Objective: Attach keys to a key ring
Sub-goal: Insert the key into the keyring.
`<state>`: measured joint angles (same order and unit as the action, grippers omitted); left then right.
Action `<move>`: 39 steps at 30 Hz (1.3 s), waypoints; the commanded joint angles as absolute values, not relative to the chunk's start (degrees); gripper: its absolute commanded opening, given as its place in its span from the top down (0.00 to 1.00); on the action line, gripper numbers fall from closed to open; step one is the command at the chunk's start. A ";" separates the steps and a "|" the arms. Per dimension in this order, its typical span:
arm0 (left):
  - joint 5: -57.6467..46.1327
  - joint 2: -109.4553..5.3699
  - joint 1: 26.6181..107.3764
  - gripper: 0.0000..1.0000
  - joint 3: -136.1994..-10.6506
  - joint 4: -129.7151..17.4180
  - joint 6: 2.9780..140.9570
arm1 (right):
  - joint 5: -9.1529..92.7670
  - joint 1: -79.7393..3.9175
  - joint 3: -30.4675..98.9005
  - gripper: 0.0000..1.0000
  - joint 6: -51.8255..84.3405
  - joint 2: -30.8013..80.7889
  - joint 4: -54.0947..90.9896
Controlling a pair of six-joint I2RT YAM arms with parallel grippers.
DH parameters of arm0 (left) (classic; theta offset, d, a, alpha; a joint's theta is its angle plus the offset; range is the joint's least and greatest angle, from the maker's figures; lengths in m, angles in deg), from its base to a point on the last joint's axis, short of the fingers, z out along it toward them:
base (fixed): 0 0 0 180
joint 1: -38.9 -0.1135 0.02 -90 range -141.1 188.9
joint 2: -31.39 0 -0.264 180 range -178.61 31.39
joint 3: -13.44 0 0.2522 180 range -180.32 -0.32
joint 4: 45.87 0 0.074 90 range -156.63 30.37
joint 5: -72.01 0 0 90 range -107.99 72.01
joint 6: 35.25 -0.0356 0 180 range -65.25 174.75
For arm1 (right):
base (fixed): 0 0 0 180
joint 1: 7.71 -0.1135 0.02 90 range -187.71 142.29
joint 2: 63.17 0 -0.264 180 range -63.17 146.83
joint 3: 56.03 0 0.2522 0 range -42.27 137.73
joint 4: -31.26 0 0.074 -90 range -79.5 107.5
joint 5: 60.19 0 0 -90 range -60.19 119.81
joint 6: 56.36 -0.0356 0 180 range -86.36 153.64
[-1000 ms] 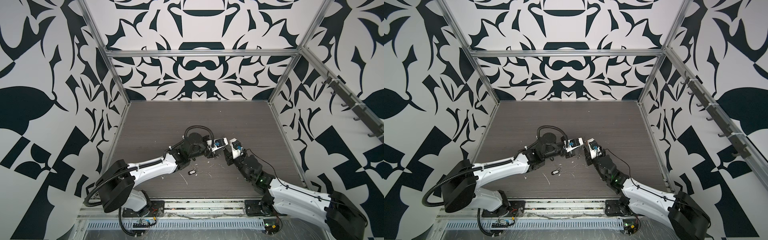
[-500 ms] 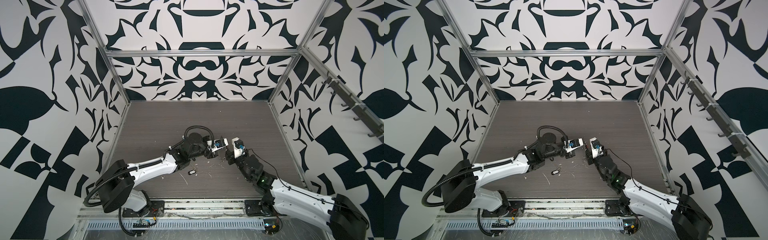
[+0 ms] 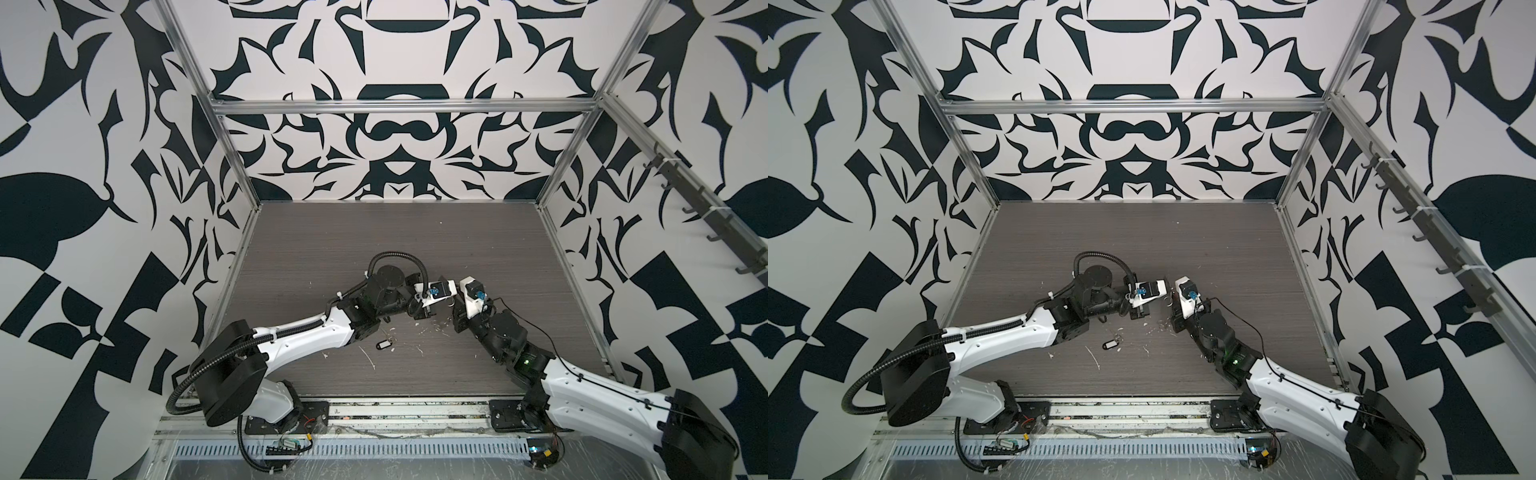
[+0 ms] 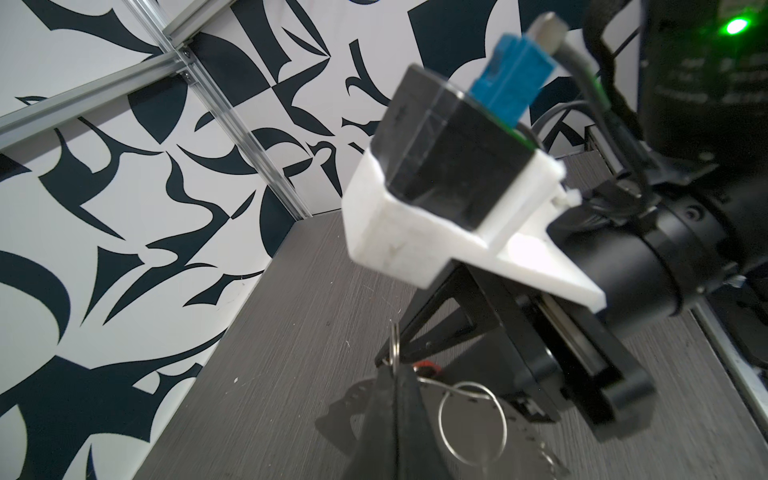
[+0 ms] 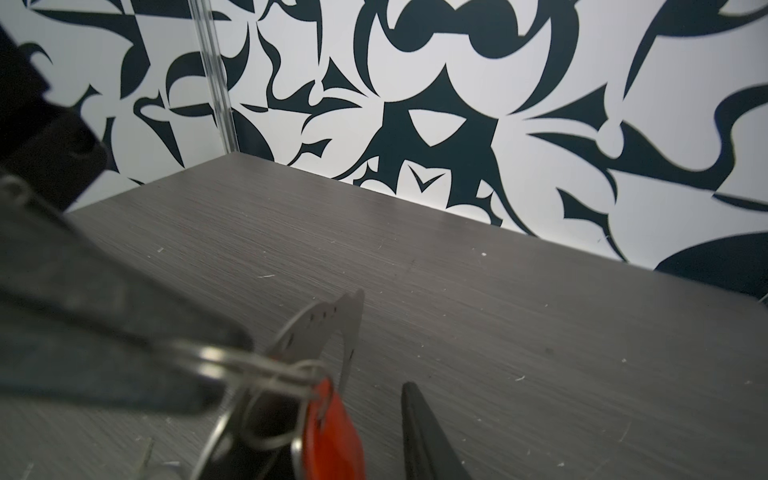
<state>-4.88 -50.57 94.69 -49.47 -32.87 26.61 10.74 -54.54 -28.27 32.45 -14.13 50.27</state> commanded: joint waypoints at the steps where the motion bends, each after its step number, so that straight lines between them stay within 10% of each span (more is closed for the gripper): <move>1: -3.63 -48.77 94.62 1.00 -49.11 -31.91 26.00 | 10.48 -54.46 -26.58 0.78 32.53 -15.01 52.20; 9: -3.97 -48.34 94.60 1.00 -48.51 -31.10 25.92 | 9.12 -54.44 -27.22 1.00 33.09 -15.53 52.68; 39: -10.08 -47.63 94.54 0.92 -44.49 -23.09 25.26 | 6.51 -54.44 -16.59 1.00 28.50 -16.64 31.20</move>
